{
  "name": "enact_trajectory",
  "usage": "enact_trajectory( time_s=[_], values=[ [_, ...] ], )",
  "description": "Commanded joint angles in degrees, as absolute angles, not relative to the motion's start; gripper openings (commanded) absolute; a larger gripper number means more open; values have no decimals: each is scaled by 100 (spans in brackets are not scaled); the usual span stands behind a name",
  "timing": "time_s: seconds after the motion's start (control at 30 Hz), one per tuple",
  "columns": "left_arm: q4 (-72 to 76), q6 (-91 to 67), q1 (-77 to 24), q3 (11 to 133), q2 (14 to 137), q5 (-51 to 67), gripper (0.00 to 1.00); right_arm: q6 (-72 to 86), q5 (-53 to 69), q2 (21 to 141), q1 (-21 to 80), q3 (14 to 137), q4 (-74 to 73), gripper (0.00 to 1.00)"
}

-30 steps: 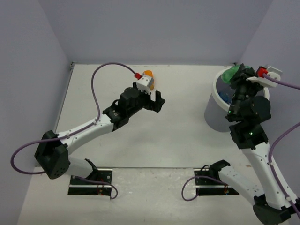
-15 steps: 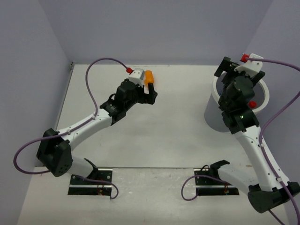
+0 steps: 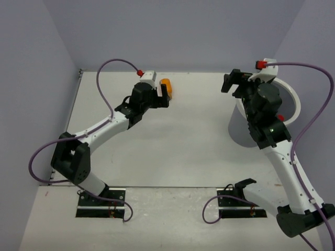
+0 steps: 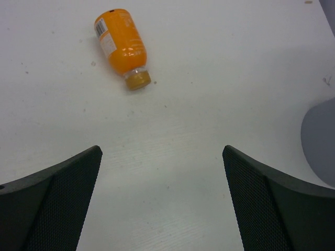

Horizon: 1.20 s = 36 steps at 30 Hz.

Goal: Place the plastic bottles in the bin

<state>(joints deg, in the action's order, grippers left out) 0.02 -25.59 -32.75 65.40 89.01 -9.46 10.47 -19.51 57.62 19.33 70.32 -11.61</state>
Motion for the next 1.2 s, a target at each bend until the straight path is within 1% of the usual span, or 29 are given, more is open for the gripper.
enact_trajectory(
  time_s=[0.0,0.1,0.17,0.3,0.4,0.5,0.57,0.77,0.87,0.93,1.0,1.07,1.13,1.17],
  values=[
    [-208,-2698,-3193,7475,9655,-1630,100,1197,-1273,5238,1916,6953,-1021,99],
    [-211,-2725,-3138,8041,10238,-1670,100,1178,-1345,5159,1916,6899,-993,99],
    [-288,-2725,-3060,8565,10952,-1586,100,1136,-1436,5187,1916,6906,-1007,99],
    [-1211,-2871,-2948,10109,12216,-1837,100,1077,-1630,5244,1916,6949,-1027,99],
    [-1395,-2799,-2944,10914,12832,-2159,100,1066,-1663,5236,1909,6946,-1021,99],
    [-1507,-2833,-2952,11292,13306,-2546,100,1046,-1686,5211,1916,6925,-1010,99],
    [-1439,-2902,-2940,11313,13514,-2555,100,1039,-1668,5179,1916,6906,-1004,99],
    [-1152,-2851,-2944,11380,13950,-2268,100,1002,-1645,5152,1916,6873,-942,99],
    [-1055,-2760,-2936,11531,14115,-2085,98,1027,-1670,5236,1916,6891,-958,99],
    [-1151,-2743,-2944,11741,14307,-2022,82,1063,-1309,5409,1916,7044,-1105,99],
    [-1133,-2760,-2938,11754,14320,-1968,67,1061,-660,5729,1916,7381,-1533,99],
    [-1037,-2708,-2944,11700,14295,-1810,54,1124,1,6108,1916,7761,-1988,99],
    [-930,-2705,-2937,11595,14225,-1742,44,1194,924,6442,1914,8094,-2328,99],
    [-891,-2700,-2943,11479,14147,-1747,36,1222,1342,6631,1909,8345,-2545,99]
  ],
)
